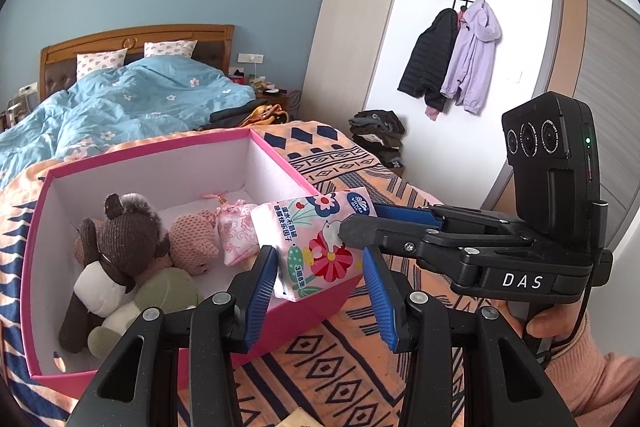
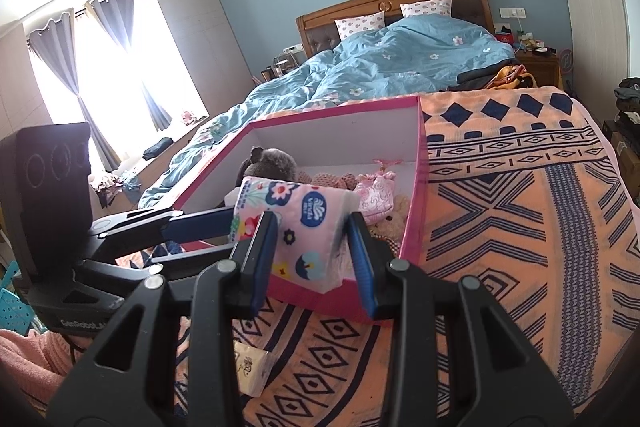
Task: Organize objects
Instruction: 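Carry the held floral tissue pack over the pink box with both grippers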
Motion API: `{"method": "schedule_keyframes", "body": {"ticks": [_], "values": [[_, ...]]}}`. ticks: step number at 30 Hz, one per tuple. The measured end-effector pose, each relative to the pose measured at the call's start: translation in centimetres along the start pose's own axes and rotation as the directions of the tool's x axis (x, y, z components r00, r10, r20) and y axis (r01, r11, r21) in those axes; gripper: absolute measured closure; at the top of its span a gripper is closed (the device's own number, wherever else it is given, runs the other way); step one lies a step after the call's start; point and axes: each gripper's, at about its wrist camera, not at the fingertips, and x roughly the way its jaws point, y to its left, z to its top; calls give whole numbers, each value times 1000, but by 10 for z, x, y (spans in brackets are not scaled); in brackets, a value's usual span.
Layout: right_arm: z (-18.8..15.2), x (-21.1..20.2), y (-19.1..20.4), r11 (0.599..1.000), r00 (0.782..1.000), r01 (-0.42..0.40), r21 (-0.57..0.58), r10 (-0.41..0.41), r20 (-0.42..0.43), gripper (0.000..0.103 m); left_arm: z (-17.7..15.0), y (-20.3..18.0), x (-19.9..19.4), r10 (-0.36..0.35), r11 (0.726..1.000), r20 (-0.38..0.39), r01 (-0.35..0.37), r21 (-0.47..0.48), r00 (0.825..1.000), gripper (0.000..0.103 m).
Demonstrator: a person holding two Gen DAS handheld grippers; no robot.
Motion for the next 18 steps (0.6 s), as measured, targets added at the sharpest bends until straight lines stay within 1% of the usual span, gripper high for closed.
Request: {"method": "schedule_keyframes", "body": {"ticks": [18], "values": [[3,13,-9,1000,1000,13,13,-13,-19,64,2,6,13,15,1000,-20,-15,-14,1000,59]]}}
